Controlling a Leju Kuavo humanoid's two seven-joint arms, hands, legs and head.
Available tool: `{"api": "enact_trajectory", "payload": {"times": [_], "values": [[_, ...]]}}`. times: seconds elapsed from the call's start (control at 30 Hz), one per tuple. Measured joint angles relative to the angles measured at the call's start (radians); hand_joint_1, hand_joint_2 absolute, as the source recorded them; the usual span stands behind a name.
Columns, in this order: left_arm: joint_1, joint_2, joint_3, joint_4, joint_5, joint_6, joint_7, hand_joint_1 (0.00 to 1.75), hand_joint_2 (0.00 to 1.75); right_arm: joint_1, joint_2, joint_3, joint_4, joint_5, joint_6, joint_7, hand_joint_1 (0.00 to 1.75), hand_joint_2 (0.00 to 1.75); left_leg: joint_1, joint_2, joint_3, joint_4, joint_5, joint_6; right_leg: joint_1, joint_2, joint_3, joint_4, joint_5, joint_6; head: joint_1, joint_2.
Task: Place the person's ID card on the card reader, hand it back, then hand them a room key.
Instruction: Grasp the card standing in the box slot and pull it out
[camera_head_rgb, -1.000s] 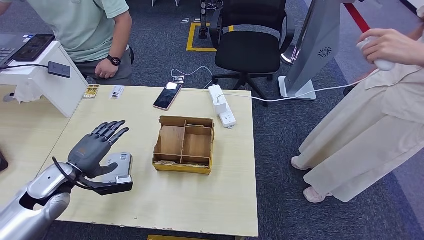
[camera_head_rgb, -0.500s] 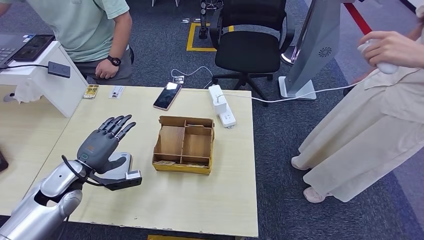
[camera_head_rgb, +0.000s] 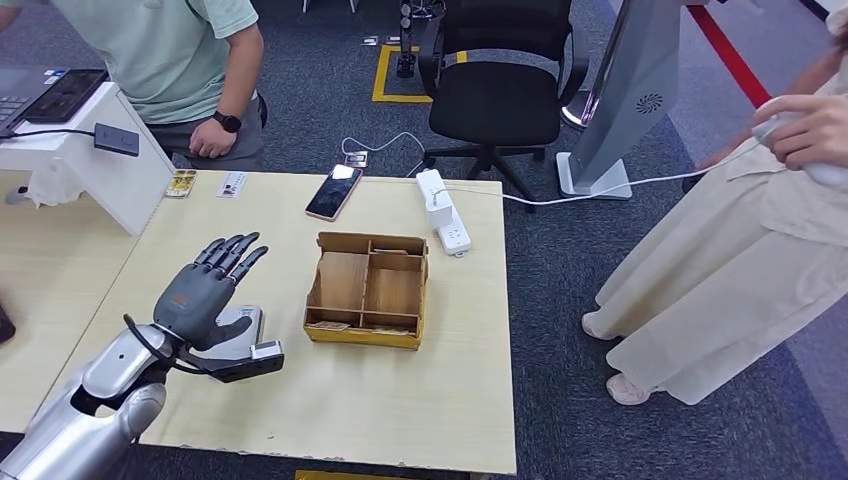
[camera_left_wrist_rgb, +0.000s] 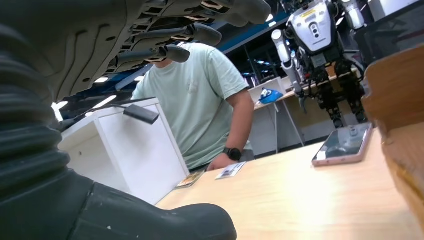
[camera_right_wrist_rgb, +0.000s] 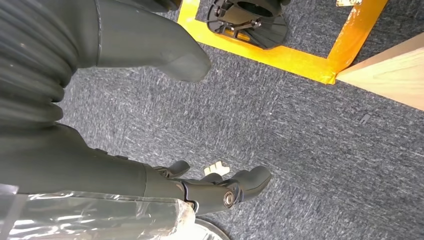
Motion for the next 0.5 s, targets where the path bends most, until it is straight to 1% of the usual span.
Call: {"api": "enact_trajectory", "payload": {"times": [0.13, 0.27, 0.37, 0.5], "values": [[0.075, 0.026, 0.032, -0.032, 0.006, 0.014, 0.003, 0.00, 1.75, 0.006, -0.002, 0.000, 0.000, -0.010, -0.007, -0.002, 0.00, 1.75, 0.000, 0.000, 0.000, 0.000, 0.000, 0.000, 0.000, 0.000, 0.000, 0.000, 0.000, 0.000, 0.000, 0.000], [0.128, 0.042, 0.052, -0.067, -0.004, 0.020, 0.002, 0.00, 1.75, 0.007, -0.002, 0.000, 0.000, -0.017, -0.008, -0.003, 0.00, 1.75, 0.000, 0.000, 0.000, 0.000, 0.000, 0.000, 0.000, 0.000, 0.000, 0.000, 0.000, 0.000, 0.000, 0.000], [0.149, 0.047, 0.058, -0.093, -0.016, 0.024, -0.004, 0.00, 1.75, 0.007, -0.002, 0.000, 0.000, -0.018, -0.008, -0.003, 0.00, 1.75, 0.000, -0.001, 0.000, 0.000, 0.000, 0.000, 0.000, -0.001, 0.000, 0.000, 0.000, 0.000, 0.000, 0.000], [0.153, 0.048, 0.059, -0.120, -0.030, 0.025, -0.026, 0.00, 1.75, 0.007, -0.002, 0.000, 0.000, -0.017, -0.008, -0.003, 0.00, 1.75, 0.000, -0.001, 0.000, 0.000, 0.000, 0.000, 0.000, -0.001, 0.000, 0.000, 0.000, 0.000, 0.000, 0.000]]}}
